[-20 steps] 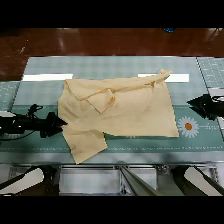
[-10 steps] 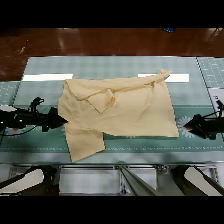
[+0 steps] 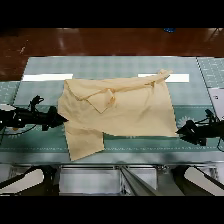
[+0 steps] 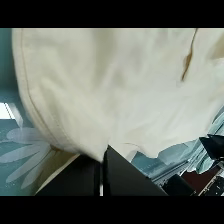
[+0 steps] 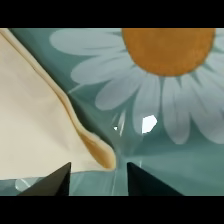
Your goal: Fold the shirts.
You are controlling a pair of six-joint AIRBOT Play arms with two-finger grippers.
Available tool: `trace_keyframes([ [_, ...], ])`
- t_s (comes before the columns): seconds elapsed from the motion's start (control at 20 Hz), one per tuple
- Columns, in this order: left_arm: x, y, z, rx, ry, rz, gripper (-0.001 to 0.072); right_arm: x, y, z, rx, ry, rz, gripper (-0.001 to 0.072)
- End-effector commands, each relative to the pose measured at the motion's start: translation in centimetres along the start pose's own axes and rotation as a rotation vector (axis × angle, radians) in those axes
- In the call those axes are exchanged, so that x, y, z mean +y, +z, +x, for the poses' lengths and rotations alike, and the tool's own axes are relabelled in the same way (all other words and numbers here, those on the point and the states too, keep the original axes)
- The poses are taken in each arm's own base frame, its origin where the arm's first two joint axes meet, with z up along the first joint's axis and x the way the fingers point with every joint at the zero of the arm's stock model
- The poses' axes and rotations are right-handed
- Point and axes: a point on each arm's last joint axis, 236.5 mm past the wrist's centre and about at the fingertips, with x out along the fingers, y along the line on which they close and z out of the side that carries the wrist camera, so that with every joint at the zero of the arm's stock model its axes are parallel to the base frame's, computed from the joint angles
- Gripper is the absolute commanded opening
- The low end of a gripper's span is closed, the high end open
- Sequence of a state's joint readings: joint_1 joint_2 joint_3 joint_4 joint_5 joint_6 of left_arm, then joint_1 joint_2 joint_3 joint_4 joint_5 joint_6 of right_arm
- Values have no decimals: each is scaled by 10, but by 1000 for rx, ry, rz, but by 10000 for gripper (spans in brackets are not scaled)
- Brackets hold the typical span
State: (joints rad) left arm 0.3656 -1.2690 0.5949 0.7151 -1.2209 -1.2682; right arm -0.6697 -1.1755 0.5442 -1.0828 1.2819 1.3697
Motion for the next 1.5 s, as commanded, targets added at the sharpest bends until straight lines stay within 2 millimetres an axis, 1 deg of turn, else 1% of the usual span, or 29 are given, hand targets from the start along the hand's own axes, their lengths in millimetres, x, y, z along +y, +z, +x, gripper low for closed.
trace_keyframes([
  [0.0, -1, 0, 0, 0, -1, 2, 18, 22, 15, 11, -20, 121, 10, 405],
  [0.1, 0, 1, 0, -2, 0, 2, 18, 33, 28, 13, -64, 166, 0, 405],
  [0.15, 0, 1, 0, -4, 0, 2, 18, 37, 29, 14, -64, 158, -20, 405],
  [0.2, 0, 2, 0, -7, 1, 2, 18, 44, 29, 16, -57, 152, -58, 377],
  [0.25, -1, 3, 0, -10, 0, 1, 18, 54, 28, 17, -51, 145, -122, 236],
  [0.3, -4, 4, -1, -15, -14, -3, 18, 68, 26, 18, -44, 146, -219, 31],
  [0.35, -11, 7, -2, -24, -37, -6, 18, 85, 22, 17, -30, 157, -286, 20],
  [0.4, -28, 12, -9, -35, -93, 11, 18, 107, 17, 10, -4, 189, -338, 20],
  [0.45, -54, 20, -24, -53, -178, 80, 18, 132, 15, -7, -5, 217, -425, 20],
  [0.5, -88, 30, -48, -87, -282, 142, 18, 160, 23, -35, -72, 223, -519, 20],
  [0.55, -129, 44, -84, -154, -402, 210, 18, 191, 36, -75, -188, 231, -588, 20],
  [0.6, -171, 54, -125, -251, -496, 297, 18, 220, 45, -118, -310, 241, -653, 19],
  [0.65, -208, 59, -163, -346, -544, 393, 18, 249, 50, -167, -447, 246, -717, 19],
  [0.7, -242, 58, -199, -442, -547, 504, 18, 275, 51, -211, -567, 254, -763, 20],
  [0.75, -273, 51, -230, -527, -539, 609, 18, 301, 45, -257, -685, 277, -801, 19],
  [0.8, -303, 40, -261, -616, -531, 712, 18, 321, 35, -295, -777, 301, -836, 19],
  [0.85, -332, 25, -295, -711, -523, 792, 18, 342, 16, -329, -849, 342, -880, 19],
  [0.9, -354, 9, -326, -806, -502, 856, 18, 362, -14, -363, -917, 390, -954, 19],
  [0.95, -370, -7, -352, -886, -470, 902, 17, 374, -41, -394, -1000, 402, -1021, 19],
  [1.0, -381, -26, -376, -967, -421, 950, 17, 381, -67, -418, -1075, 403, -1073, 20],
  [1.05, -387, -43, -394, -1043, -353, 998, 18, 382, -93, -441, -1156, 390, -1115, 20],
  [1.1, -390, -62, -411, -1129, -262, 1033, 18, 379, -113, -456, -1226, 361, -1135, 20],
  [1.15, -389, -77, -423, -1201, -179, 1054, 17, 372, -135, -468, -1289, 334, -1143, 20],
  [1.2, -388, -95, -433, -1269, -101, 1076, 18, 361, -149, -475, -1335, 293, -1127, 20],
  [1.3, -385, -127, -440, -1340, -42, 1076, 18, 334, -173, -484, -1405, 192, -1081, 20],
  [1.35, -385, -143, -438, -1350, -35, 1088, 18, 319, -184, -488, -1438, 146, -1051, 20],
  [1.4, -387, -162, -436, -1366, -23, 1116, 18, 307, -194, -492, -1473, 116, -1022, 20],
  [1.45, -386, -177, -439, -1401, 5, 1138, 18, 295, -205, -496, -1510, 93, -996, 20],
])
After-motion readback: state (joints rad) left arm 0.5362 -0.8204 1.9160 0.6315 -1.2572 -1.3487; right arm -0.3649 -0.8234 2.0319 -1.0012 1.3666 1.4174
